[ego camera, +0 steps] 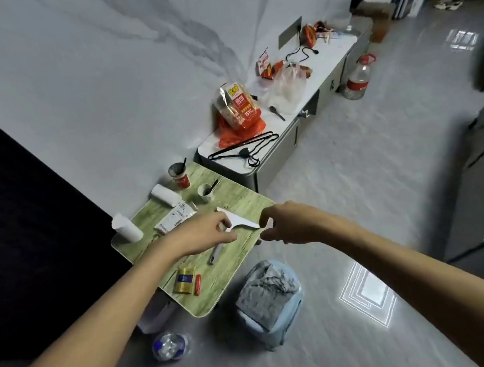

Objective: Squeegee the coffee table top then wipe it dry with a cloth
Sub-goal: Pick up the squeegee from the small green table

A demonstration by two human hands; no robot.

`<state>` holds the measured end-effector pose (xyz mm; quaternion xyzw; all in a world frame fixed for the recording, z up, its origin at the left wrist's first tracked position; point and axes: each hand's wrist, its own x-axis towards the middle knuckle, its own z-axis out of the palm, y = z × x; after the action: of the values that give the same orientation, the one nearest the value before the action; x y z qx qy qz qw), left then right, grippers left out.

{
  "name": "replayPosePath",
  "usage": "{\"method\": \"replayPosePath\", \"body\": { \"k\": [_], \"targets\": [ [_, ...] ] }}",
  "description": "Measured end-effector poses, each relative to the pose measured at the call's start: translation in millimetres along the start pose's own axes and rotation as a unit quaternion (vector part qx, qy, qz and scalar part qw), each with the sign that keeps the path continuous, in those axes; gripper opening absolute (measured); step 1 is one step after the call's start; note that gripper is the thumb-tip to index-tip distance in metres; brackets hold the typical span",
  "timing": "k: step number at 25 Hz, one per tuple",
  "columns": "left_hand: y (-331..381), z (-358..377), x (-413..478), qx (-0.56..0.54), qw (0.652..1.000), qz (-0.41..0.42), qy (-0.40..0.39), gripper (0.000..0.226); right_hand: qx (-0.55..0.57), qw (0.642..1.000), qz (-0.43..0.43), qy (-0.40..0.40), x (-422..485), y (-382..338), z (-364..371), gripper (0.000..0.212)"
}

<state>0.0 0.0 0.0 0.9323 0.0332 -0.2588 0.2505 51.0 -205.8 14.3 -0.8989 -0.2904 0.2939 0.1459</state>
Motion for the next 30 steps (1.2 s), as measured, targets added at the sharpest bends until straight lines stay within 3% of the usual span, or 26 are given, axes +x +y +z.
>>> {"method": "replayPosePath", "body": {
  "k": [4,9,14,18,20,24,27,30],
  "targets": [
    [-74.5,45.4,97.1,-0.069,0.995,-0.065,-0.018,0.026,0.014,0.999,0.031,-0.028,89.1,26.3,39.8,0.03],
    [-179.0,142.9,255.1,-0.127,0.981,-0.14,0.038,0.028,0.058,0.995,0.081,-0.008,217.4,89.2,122.7,0.028],
    [-260.5,238.3,374.2,-0.06,0.979,-0.19,0.047,0.05,0.116,0.987,0.11,-0.004,305.7,150.0,213.9,0.027],
    [-290.1,255.8,413.5,0.027,0.979,-0.199,0.043,0.027,0.173,0.978,0.118,0.005,331.8,178.5,251.0,0.026],
    [-280.0,242.4,417.7,0.013,0.983,-0.182,0.012,0.024,0.176,0.978,0.111,-0.017,331.5,186.1,250.0,0.026],
    [-207.7,186.1,404.2,-0.127,0.985,-0.102,-0.064,0.018,0.136,0.983,0.103,-0.064,306.5,201.2,203.2,0.027],
    [-111.7,123.5,369.8,-0.261,0.955,-0.041,-0.137,0.016,0.16,0.978,0.135,-0.021,251.9,203.4,135.6,0.032],
    [-2.3,77.0,335.1,-0.337,0.931,-0.006,-0.14,0.015,0.252,0.955,0.146,0.051,174.2,199.4,67.0,0.035]
  ]
}}
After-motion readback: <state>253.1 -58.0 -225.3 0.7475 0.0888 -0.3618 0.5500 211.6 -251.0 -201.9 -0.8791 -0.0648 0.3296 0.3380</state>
